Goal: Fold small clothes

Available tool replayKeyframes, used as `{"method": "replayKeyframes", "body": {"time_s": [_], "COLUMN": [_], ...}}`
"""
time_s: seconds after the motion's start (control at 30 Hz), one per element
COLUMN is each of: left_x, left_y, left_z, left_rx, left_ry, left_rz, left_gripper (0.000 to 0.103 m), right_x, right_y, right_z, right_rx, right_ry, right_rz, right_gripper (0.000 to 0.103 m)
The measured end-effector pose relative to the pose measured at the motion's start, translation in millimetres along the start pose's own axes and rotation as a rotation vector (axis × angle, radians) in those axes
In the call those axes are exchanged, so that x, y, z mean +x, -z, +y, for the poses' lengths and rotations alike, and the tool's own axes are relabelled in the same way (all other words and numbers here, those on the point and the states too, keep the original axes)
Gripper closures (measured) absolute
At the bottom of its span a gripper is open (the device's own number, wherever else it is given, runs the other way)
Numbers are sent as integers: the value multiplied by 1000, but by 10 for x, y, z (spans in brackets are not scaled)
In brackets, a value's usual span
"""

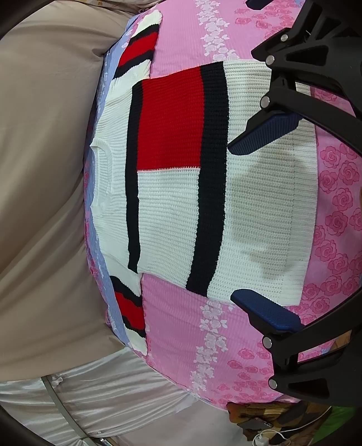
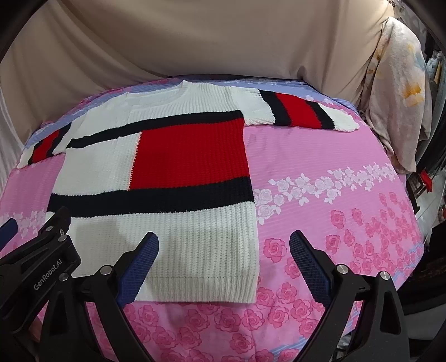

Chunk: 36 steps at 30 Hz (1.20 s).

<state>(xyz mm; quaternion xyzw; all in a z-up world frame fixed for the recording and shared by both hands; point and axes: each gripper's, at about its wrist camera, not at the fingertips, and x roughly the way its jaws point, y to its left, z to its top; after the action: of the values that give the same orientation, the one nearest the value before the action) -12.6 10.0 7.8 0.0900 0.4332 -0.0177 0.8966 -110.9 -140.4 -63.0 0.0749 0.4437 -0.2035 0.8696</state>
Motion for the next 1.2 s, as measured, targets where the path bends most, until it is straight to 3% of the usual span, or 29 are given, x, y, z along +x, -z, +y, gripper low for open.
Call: {"method": "replayKeyframes", "body": {"time_s": [0.53,1.2], "left_x": [-21,201], "left_y": [-70,-159], "left_z": [-25,-45], "left_rx": [3,-2], "left_ry": [-6,-10], "left_rz": [-25,11], "left_gripper": [9,9], "right_x": [-13,185], "right_y": [-45,-182], "right_z": [-6,84], "right_rx": [13,3], "right_ry": [-20,-16], "right_rz": [-12,13], "right_gripper": [13,13]}}
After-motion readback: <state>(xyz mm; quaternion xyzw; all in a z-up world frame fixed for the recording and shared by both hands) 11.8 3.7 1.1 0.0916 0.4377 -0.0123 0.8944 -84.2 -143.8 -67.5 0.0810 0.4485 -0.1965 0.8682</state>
